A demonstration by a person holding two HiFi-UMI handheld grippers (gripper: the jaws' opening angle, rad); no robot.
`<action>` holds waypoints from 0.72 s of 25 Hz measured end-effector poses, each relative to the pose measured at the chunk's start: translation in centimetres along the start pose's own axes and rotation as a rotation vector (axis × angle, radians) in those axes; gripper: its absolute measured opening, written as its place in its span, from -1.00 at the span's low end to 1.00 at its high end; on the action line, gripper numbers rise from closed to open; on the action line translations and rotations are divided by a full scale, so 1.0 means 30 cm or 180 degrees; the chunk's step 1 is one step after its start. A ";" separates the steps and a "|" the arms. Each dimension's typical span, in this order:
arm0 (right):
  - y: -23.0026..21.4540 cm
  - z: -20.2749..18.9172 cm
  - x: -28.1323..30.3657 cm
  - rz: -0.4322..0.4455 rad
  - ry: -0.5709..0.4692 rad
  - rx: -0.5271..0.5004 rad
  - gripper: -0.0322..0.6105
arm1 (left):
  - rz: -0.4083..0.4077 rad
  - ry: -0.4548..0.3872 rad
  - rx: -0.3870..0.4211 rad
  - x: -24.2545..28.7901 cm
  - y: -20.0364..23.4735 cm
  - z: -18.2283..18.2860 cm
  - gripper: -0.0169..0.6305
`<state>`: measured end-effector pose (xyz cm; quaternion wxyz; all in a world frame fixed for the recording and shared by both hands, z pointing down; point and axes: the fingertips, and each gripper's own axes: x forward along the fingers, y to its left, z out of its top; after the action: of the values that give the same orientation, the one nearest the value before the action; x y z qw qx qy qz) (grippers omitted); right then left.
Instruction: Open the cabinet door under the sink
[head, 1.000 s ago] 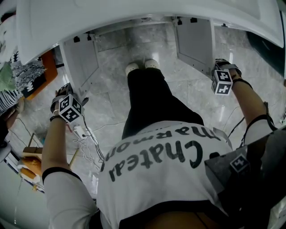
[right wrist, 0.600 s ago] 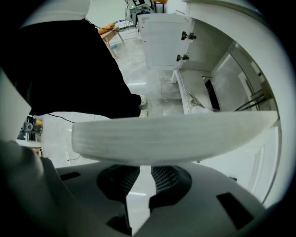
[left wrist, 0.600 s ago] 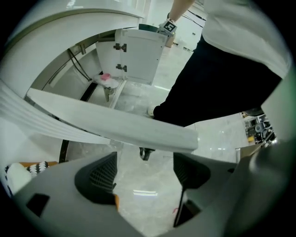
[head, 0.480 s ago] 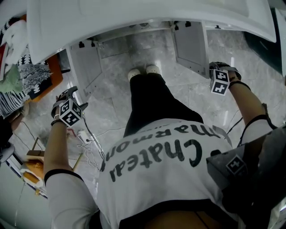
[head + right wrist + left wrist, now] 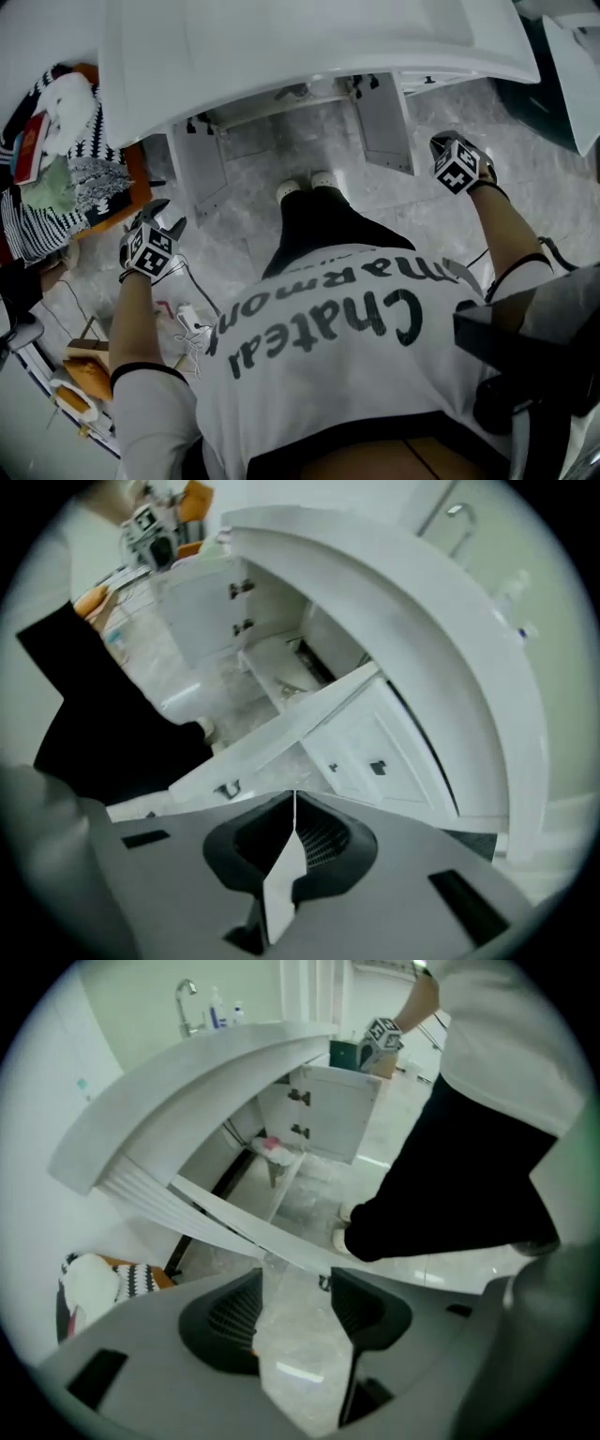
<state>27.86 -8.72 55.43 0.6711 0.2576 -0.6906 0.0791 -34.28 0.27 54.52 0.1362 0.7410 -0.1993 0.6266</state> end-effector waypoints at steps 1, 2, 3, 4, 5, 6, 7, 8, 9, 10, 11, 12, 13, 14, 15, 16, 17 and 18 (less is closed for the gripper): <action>-0.026 0.020 -0.024 -0.0073 -0.0099 0.0242 -0.85 | 0.0088 -0.0094 -0.0143 -0.019 0.019 0.026 -0.25; -0.045 0.041 -0.046 -0.0119 -0.0197 0.0436 -0.85 | 0.0175 -0.0187 -0.0263 -0.037 0.035 0.053 -0.26; -0.058 0.063 -0.068 -0.0144 -0.0293 0.0578 -0.85 | 0.0268 -0.0274 -0.0353 -0.055 0.051 0.078 -0.30; -0.065 0.088 -0.088 -0.0154 -0.0386 0.0674 -0.85 | 0.0370 -0.0354 -0.0417 -0.074 0.067 0.104 -0.35; -0.068 0.115 -0.108 -0.0155 -0.0474 0.0740 -0.85 | 0.0478 -0.0441 -0.0469 -0.092 0.082 0.133 -0.44; -0.067 0.141 -0.127 -0.0150 -0.0558 0.0791 -0.85 | 0.0581 -0.0552 -0.0527 -0.110 0.098 0.167 -0.50; -0.064 0.169 -0.144 -0.0145 -0.0641 0.0828 -0.85 | 0.0670 -0.0690 -0.0605 -0.127 0.111 0.205 -0.50; -0.060 0.197 -0.159 -0.0145 -0.0724 0.0850 -0.85 | 0.0739 -0.0839 -0.0701 -0.146 0.123 0.246 -0.50; -0.055 0.225 -0.172 -0.0146 -0.0801 0.0862 -0.85 | 0.0790 -0.0989 -0.0805 -0.169 0.133 0.289 -0.50; -0.050 0.254 -0.183 -0.0145 -0.0872 0.0870 -0.85 | 0.0826 -0.1141 -0.0911 -0.191 0.142 0.332 -0.51; -0.044 0.284 -0.194 -0.0139 -0.0942 0.0877 -0.85 | 0.0855 -0.1294 -0.1010 -0.210 0.148 0.374 -0.54; -0.038 0.316 -0.206 -0.0131 -0.1018 0.0886 -0.85 | 0.0890 -0.1441 -0.1089 -0.230 0.154 0.417 -0.57; -0.035 0.352 -0.218 -0.0123 -0.1098 0.0901 -0.85 | 0.0938 -0.1581 -0.1139 -0.253 0.162 0.462 -0.59; -0.035 0.391 -0.230 -0.0117 -0.1183 0.0920 -0.85 | 0.0988 -0.1713 -0.1166 -0.279 0.169 0.511 -0.60; -0.039 0.430 -0.243 -0.0110 -0.1269 0.0944 -0.85 | 0.1026 -0.1832 -0.1175 -0.306 0.174 0.562 -0.62; -0.045 0.469 -0.259 -0.0102 -0.1354 0.0976 -0.85 | 0.1050 -0.1946 -0.1176 -0.331 0.176 0.614 -0.63; -0.056 0.508 -0.275 -0.0100 -0.1443 0.1011 -0.85 | 0.1058 -0.2056 -0.1184 -0.354 0.178 0.666 -0.63; -0.070 0.548 -0.293 -0.0104 -0.1544 0.1045 -0.85 | 0.1049 -0.2171 -0.1209 -0.377 0.181 0.717 -0.63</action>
<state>13.97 -15.82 45.01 0.4369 0.3852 -0.8047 0.1150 -19.52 -12.83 39.32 0.0946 0.8259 -0.4607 0.3110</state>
